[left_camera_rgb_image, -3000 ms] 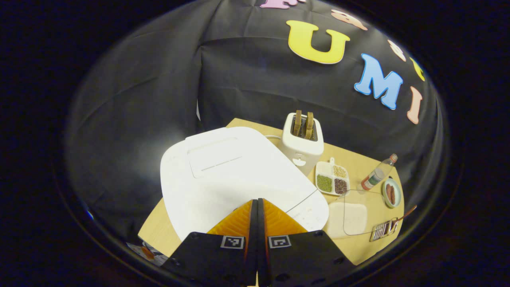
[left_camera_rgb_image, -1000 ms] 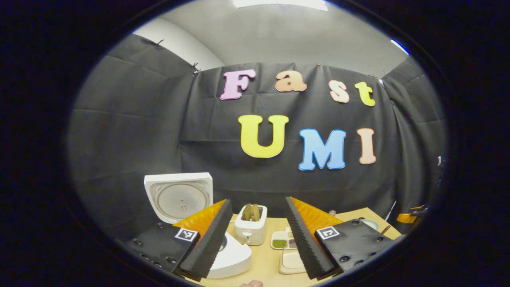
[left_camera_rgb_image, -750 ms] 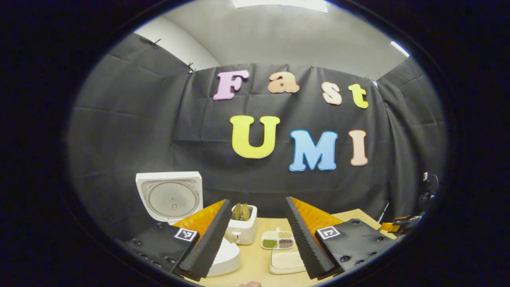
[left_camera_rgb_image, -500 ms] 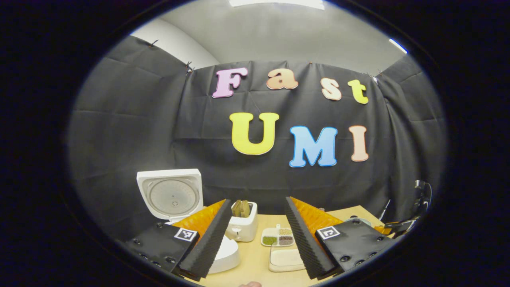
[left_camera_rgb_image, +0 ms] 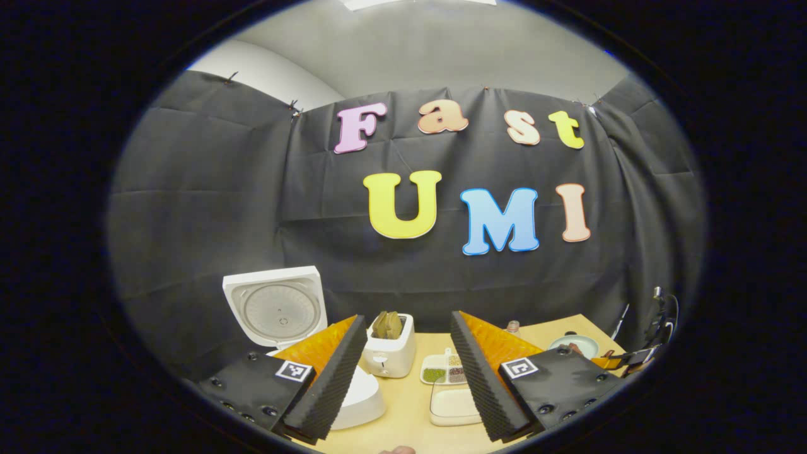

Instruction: Close the left gripper, press the button to open the rice cooker; take a wooden spoon from the chopstick holder with the right hand, scoop a spoonful of rice and pour it into the rice cooker, then put the wooden spoon back into the chopstick holder.

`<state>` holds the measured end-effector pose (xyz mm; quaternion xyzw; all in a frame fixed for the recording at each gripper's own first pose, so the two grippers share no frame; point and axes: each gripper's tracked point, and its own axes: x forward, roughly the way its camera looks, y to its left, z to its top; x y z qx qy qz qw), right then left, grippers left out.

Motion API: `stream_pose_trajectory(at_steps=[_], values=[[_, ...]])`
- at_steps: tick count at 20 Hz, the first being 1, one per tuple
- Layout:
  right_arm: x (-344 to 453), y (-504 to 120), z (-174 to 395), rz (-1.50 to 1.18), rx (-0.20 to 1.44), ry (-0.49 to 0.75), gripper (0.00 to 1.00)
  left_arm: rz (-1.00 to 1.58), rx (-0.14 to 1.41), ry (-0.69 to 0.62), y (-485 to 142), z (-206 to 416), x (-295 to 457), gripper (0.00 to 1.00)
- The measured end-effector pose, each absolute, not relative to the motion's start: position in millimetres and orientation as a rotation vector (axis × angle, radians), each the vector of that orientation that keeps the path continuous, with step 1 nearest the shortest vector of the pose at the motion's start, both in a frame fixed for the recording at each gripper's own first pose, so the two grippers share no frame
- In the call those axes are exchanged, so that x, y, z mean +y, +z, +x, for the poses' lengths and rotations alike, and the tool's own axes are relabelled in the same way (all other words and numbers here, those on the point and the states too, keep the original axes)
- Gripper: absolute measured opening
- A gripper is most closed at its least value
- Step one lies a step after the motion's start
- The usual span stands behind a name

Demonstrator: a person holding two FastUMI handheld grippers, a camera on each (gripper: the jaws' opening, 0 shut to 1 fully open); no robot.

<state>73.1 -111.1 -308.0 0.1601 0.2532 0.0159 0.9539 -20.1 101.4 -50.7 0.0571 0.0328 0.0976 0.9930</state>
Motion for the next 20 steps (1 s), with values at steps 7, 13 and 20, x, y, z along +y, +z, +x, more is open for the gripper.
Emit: stream_pose_trajectory(at_steps=[7, 13, 20], values=[[-97.2, -296.0, 67.4, 0.393, 0.490, -0.014, 0.07, 0.119, 0.055, 0.125, -52.6, -15.0, 102.7, 0.93], [-82.8, -226.5, 55.0, 0.308, 0.362, -0.065, 0.07, 0.086, 0.034, 0.074, -56.4, -16.3, 121.0, 0.94], [-12.0, -138.1, 67.2, 0.247, 0.209, 0.057, 0.07, 0.057, 0.046, 0.027, -72.9, -21.1, 142.5, 0.93]])
